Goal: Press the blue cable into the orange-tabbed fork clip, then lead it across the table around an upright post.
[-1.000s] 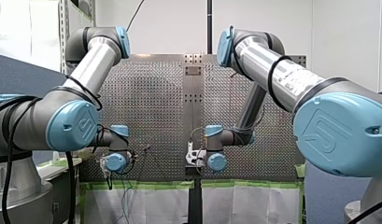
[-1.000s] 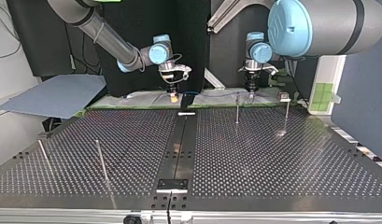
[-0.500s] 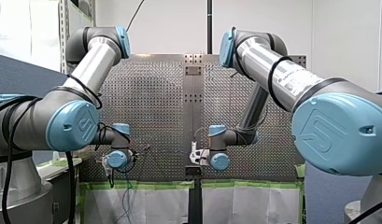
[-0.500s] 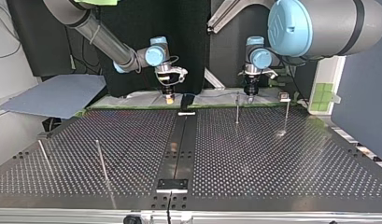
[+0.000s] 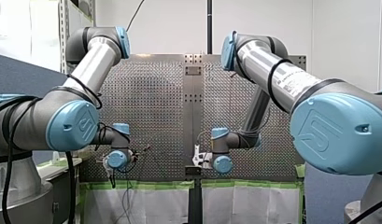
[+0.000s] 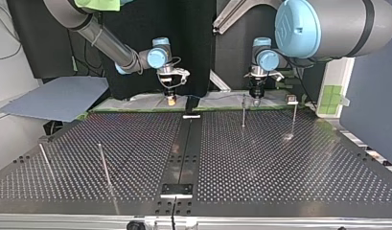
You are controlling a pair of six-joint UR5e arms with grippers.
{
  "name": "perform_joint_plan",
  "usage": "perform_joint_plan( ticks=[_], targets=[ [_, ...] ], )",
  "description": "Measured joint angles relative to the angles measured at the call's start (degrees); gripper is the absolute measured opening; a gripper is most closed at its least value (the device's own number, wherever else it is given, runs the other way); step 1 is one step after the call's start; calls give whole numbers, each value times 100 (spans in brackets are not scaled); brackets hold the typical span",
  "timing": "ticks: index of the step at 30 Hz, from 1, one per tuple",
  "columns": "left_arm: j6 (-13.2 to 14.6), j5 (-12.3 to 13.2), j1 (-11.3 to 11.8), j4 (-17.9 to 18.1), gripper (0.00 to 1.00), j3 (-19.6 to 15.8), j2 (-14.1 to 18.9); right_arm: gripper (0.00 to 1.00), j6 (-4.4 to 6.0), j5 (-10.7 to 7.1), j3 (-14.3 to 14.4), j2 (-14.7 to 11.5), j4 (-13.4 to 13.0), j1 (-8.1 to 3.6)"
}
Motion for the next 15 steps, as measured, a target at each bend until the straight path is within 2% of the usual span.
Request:
perform_joint_plan(
  ticks=[15],
  targets=[
    [-296,27,22,-34,0,169,0,0,17,-6,-216,29,42,-153]
  ],
)
